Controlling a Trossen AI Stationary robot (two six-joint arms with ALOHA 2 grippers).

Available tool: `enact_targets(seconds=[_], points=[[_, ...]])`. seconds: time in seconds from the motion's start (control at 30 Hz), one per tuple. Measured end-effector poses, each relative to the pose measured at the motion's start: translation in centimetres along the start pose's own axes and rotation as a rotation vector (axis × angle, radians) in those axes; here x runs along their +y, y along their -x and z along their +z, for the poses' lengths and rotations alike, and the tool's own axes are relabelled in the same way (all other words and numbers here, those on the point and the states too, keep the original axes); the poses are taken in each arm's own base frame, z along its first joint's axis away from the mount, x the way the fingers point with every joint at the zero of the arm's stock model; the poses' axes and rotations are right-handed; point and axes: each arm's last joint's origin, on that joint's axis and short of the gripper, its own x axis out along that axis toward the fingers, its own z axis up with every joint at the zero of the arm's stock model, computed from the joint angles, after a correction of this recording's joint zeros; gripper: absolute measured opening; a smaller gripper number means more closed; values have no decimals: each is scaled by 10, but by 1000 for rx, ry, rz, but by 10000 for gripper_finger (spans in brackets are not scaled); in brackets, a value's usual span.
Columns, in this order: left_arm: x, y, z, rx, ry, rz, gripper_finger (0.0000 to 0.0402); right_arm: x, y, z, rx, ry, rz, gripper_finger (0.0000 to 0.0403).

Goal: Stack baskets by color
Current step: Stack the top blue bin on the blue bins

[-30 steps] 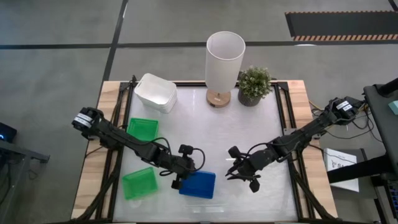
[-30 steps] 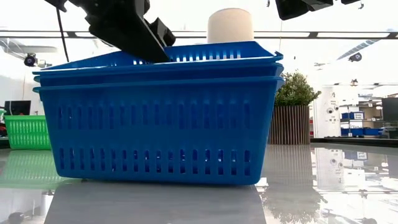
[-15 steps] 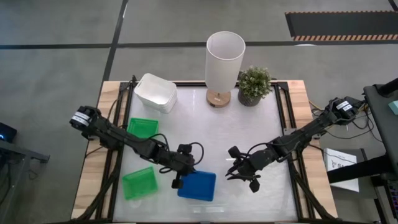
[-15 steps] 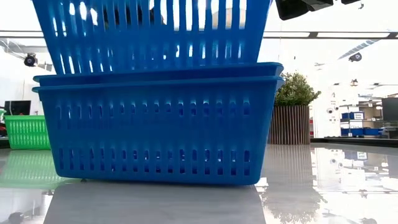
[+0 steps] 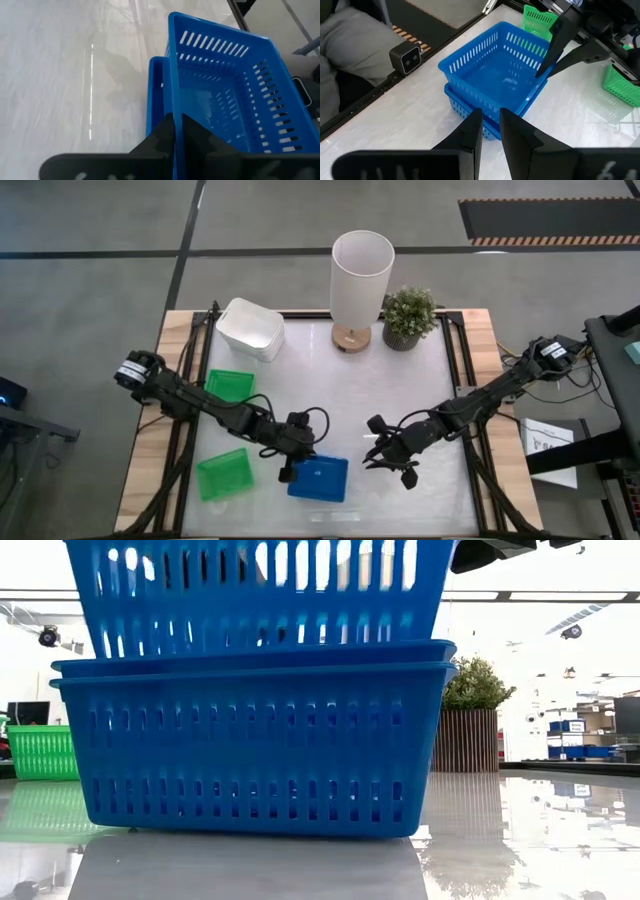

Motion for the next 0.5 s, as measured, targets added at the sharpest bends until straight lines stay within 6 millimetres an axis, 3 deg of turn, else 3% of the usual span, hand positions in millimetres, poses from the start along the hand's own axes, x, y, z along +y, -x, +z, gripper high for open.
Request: enact_targets(seconds=[0.5], points=[[1,0,1,-8,-39,1,112,0,0,0,1,-7,0,57]])
